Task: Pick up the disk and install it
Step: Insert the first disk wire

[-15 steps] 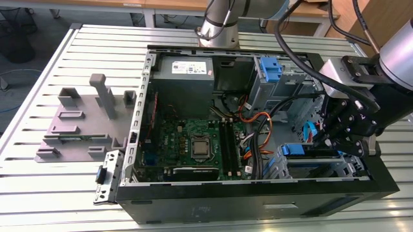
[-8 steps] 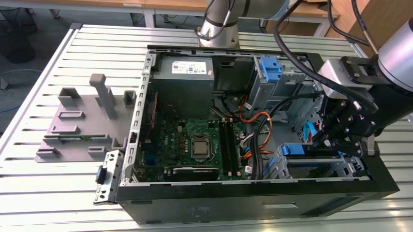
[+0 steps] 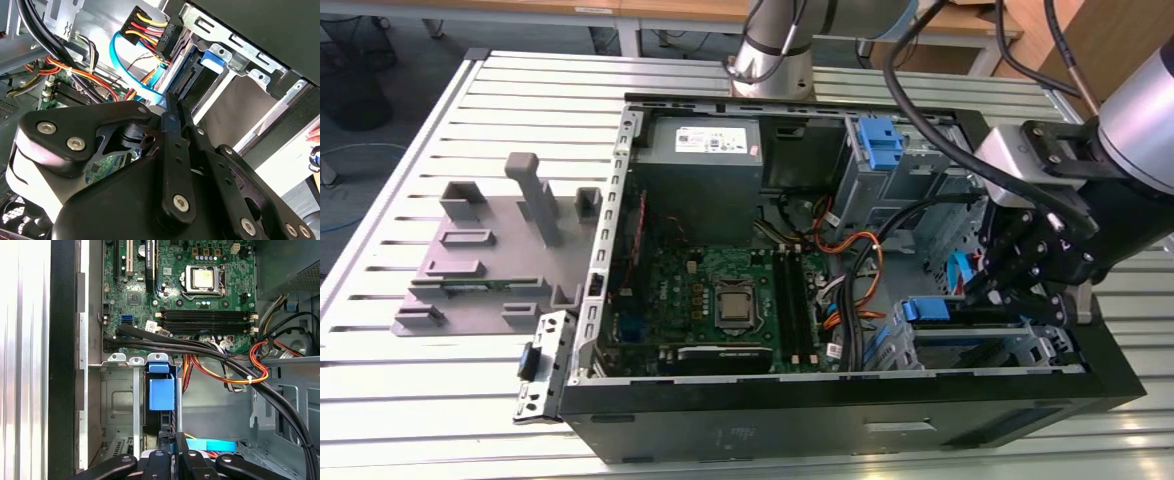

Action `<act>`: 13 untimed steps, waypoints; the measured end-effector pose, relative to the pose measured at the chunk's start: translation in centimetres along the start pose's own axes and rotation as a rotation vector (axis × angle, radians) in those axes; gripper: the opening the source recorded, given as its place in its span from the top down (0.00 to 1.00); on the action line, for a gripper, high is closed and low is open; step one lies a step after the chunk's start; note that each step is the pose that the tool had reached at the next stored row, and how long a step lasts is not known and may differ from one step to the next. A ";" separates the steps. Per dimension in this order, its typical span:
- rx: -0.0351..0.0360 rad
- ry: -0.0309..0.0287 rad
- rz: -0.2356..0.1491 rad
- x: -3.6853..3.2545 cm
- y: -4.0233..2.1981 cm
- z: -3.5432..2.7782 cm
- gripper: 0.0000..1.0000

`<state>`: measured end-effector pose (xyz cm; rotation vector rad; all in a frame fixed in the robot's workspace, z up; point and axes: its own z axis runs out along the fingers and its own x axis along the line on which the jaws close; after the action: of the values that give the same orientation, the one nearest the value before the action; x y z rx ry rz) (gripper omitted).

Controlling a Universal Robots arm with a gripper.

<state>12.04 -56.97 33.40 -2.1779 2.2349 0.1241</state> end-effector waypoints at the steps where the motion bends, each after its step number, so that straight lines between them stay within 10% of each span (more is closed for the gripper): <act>1: 0.0000 0.0000 0.000 0.00 0.00 0.03 0.84; 13: 0.0000 0.0002 0.000 0.02 -0.01 0.30 0.84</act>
<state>12.04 -56.97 33.10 -2.1781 2.2350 0.1239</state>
